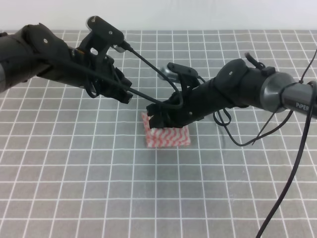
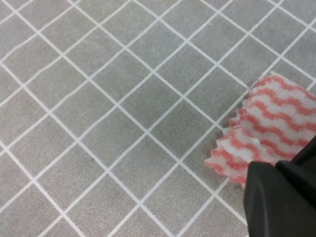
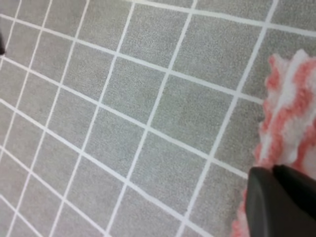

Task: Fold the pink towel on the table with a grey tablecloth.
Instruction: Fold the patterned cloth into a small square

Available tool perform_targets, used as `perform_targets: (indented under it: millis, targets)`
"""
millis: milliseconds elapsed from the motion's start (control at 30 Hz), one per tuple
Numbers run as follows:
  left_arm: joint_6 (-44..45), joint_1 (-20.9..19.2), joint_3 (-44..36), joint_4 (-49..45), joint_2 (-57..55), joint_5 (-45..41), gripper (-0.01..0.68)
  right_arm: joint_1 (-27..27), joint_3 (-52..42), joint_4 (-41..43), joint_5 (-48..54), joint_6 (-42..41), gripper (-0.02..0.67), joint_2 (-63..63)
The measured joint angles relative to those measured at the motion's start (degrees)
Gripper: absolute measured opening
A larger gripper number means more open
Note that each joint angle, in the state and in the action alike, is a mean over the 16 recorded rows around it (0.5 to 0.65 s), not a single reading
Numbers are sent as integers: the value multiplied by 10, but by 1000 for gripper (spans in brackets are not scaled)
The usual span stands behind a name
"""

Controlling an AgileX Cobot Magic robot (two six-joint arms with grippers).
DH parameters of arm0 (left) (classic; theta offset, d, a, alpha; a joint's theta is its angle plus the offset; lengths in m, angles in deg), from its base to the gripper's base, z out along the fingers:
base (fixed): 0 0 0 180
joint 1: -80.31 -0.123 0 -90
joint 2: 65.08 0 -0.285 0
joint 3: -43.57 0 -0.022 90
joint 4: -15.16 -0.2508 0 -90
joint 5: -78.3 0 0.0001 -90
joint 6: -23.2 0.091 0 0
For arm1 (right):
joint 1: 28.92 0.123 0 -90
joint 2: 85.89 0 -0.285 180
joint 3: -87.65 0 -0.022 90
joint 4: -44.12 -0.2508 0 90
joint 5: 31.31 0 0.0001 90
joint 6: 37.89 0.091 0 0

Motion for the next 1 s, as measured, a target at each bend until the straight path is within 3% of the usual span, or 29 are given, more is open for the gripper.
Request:
perform_targets:
  millis: [400,1000]
  targets:
    - [0,0,0,0,0,-2,0,-3,4,-13,10,-8,14,0]
    - [3,0,0,-2,-5,-15,0,-14,22,79,88,-9,1,-3]
